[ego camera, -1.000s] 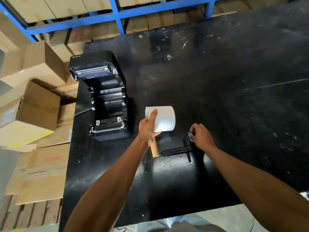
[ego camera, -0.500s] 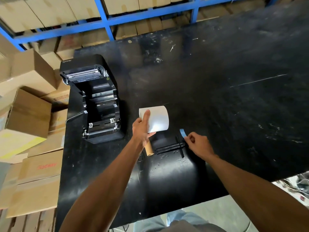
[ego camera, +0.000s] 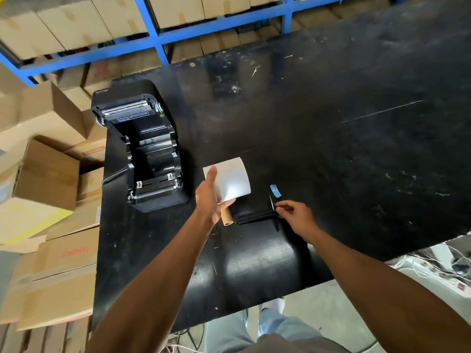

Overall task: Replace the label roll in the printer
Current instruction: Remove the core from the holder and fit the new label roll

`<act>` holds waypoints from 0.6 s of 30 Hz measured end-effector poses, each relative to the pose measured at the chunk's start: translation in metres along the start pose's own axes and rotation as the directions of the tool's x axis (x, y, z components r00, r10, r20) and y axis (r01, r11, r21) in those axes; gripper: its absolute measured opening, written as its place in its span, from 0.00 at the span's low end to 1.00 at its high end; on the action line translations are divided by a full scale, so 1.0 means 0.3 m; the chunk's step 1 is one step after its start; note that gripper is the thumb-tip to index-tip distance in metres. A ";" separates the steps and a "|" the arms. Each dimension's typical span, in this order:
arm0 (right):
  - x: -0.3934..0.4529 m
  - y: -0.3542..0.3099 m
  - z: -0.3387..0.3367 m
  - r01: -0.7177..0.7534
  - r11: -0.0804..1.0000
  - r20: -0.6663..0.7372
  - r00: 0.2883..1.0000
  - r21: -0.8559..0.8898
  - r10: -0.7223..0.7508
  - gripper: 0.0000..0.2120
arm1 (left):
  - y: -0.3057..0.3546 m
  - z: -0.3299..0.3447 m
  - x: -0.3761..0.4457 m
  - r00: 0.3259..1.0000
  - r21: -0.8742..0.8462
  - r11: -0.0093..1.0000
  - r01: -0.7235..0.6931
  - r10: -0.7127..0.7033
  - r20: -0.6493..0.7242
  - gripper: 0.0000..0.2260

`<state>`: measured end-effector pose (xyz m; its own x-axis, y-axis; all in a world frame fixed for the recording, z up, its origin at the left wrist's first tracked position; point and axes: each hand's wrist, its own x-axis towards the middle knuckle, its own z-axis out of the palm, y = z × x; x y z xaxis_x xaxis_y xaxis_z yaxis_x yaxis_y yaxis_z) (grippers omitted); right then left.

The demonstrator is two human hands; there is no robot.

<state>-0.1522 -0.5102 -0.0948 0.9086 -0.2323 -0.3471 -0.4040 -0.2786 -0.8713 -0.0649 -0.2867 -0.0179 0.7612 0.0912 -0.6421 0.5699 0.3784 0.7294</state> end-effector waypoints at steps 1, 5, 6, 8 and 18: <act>-0.008 0.007 -0.007 -0.019 0.999 0.010 1.000 0.036 0.019 0.08 | -0.003 -0.008 -0.005 1.000 -0.037 0.999 0.017 -0.017 0.003 0.17; -0.025 0.021 -0.047 -0.118 0.979 0.028 0.993 0.168 0.115 0.10 | -0.008 -0.025 -0.028 0.998 -0.155 0.987 0.052 -0.047 0.038 0.18; -0.025 0.022 -0.054 -0.134 0.972 0.020 0.991 0.193 0.133 0.11 | -0.006 -0.029 -0.034 0.997 -0.183 0.981 0.059 -0.051 0.050 0.17; -0.020 0.010 -0.067 -0.170 0.940 -0.013 0.983 0.295 0.181 0.13 | 0.007 -0.035 -0.044 0.995 -0.229 0.971 0.070 -0.053 0.079 0.17; 0.059 -0.219 -0.027 -0.092 0.712 -0.018 0.989 0.696 0.145 0.14 | 0.087 -0.095 -0.077 0.987 -0.182 0.983 0.021 0.008 0.158 0.15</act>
<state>-0.1103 -0.5035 -0.0409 0.8383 -0.2870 -0.4635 -0.2976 0.4715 -0.8302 -0.0765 -0.2528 0.0093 0.8052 -0.0521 -0.5907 0.5197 0.5419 0.6605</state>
